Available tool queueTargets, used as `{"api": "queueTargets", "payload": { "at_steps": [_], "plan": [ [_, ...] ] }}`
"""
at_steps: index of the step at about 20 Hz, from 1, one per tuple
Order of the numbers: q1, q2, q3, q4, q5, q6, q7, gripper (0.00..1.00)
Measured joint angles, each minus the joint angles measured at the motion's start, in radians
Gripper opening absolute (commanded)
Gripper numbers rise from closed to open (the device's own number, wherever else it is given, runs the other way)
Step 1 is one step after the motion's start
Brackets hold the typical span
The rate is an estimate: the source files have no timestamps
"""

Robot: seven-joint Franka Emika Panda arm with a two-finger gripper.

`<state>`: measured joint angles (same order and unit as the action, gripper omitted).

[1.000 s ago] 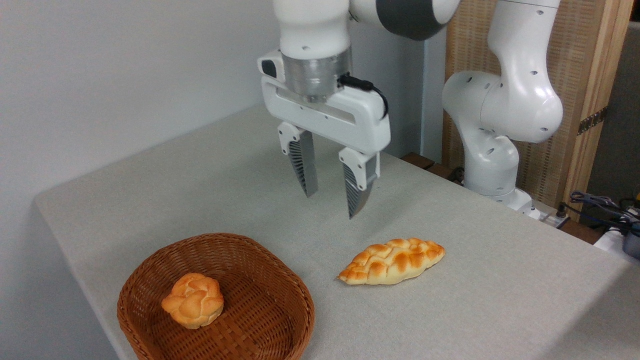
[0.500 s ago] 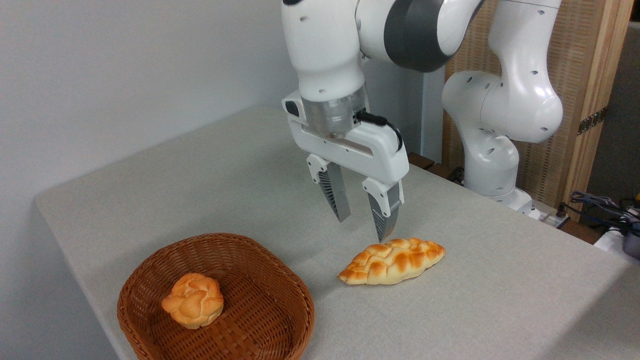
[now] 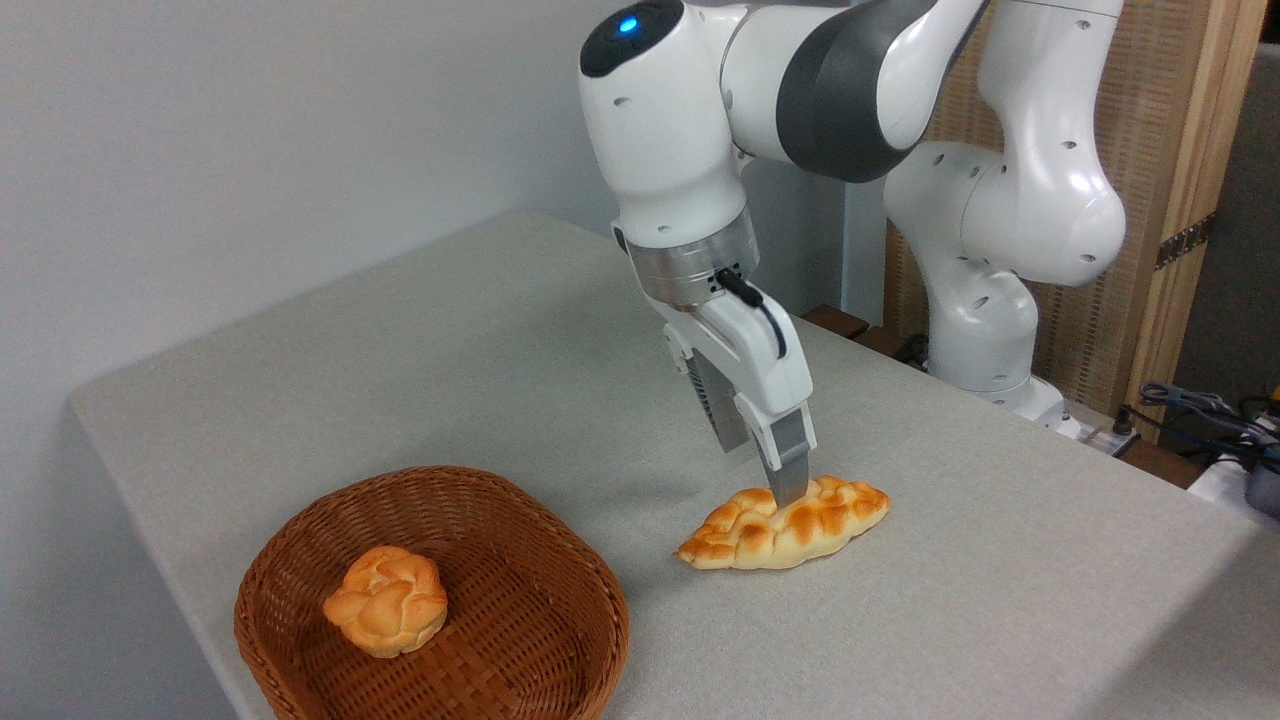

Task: Put bread into the basket
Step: 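Lower the gripper around the braided roll's middle and close it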

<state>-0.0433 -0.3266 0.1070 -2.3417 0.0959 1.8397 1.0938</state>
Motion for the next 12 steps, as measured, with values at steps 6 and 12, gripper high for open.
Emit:
{"api": "queueTargets", "payload": {
  "at_steps": [6,12],
  "plan": [
    [0.0,0.001,0.003,-0.036,0.074,0.012,0.124,1.0],
    [0.0,0.012,0.003,-0.094,0.094,0.111,0.125,1.0]
  ]
}}
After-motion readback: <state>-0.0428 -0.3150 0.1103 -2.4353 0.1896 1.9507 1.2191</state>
